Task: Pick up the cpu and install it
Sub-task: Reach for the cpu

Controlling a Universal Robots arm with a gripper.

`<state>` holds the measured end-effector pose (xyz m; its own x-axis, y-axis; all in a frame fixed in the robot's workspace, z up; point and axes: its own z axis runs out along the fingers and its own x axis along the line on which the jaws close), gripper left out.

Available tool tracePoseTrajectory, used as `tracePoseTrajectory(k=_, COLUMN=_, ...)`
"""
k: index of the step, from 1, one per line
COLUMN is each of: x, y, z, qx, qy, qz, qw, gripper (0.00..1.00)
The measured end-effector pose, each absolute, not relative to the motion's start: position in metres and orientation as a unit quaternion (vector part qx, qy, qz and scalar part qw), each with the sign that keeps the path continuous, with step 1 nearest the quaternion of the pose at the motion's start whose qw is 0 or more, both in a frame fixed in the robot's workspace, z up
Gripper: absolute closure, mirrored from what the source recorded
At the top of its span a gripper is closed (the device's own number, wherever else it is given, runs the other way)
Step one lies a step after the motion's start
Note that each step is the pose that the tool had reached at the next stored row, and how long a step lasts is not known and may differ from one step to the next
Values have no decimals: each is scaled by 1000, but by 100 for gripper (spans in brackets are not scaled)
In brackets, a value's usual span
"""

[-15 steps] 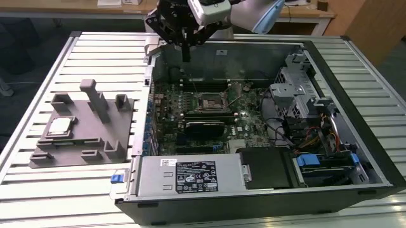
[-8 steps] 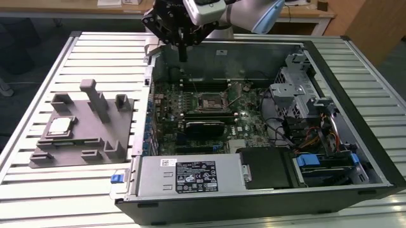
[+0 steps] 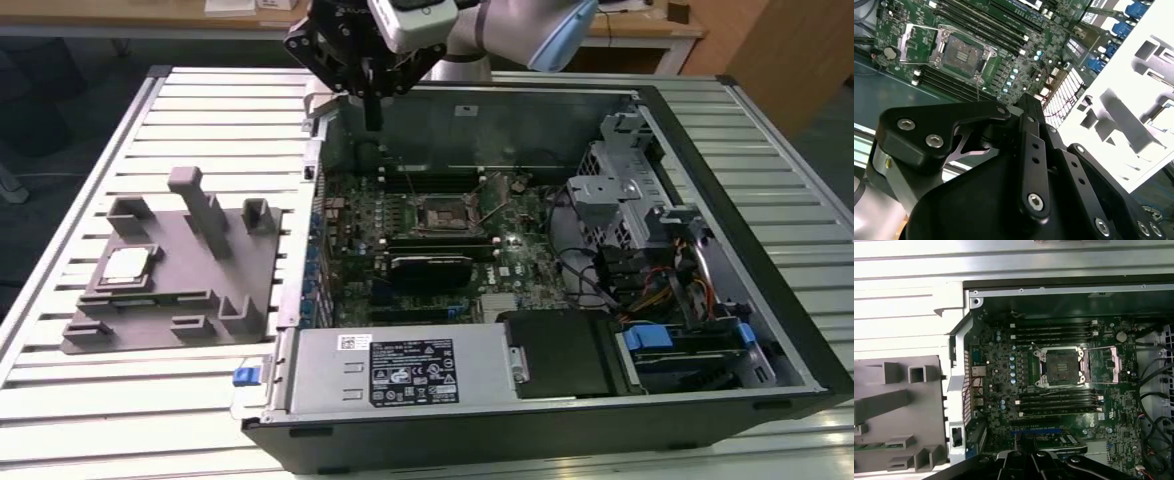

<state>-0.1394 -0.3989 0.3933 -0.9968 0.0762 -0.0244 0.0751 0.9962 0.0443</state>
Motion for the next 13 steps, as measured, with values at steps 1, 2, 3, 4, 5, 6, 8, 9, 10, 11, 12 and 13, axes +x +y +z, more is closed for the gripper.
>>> tracePoseTrajectory(k=1, x=-141, y=-399, z=393, qx=38, qy=999, qz=22, qw=13, gripper=89)
tracePoseTrajectory(k=2, x=-142, y=-399, z=393, qx=38, qy=999, qz=22, qw=13, gripper=89)
tracePoseTrajectory(k=3, x=-144, y=-399, z=393, qx=38, qy=999, qz=22, qw=13, gripper=89)
tracePoseTrajectory(k=4, x=-145, y=-399, z=393, qx=38, qy=999, qz=22, qw=13, gripper=89)
tracePoseTrajectory(k=5, x=-146, y=-399, z=393, qx=38, qy=999, qz=22, qw=13, gripper=89)
tracePoseTrajectory(k=6, x=-148, y=-399, z=393, qx=38, qy=999, qz=22, qw=13, gripper=89)
tracePoseTrajectory(k=8, x=-150, y=-399, z=393, qx=38, qy=999, qz=22, qw=13, gripper=89)
tracePoseTrajectory(k=9, x=-151, y=-399, z=393, qx=38, qy=999, qz=22, qw=13, gripper=89)
tracePoseTrajectory(k=10, x=-163, y=-399, z=393, qx=38, qy=999, qz=22, qw=13, gripper=89)
tracePoseTrajectory(k=11, x=-164, y=-399, z=393, qx=38, qy=999, qz=22, qw=13, gripper=89)
tracePoseTrajectory(k=12, x=-165, y=-399, z=393, qx=38, qy=999, qz=22, qw=13, gripper=89)
tracePoseTrajectory(k=13, x=-167, y=-399, z=393, qx=38, qy=999, qz=22, qw=13, gripper=89)
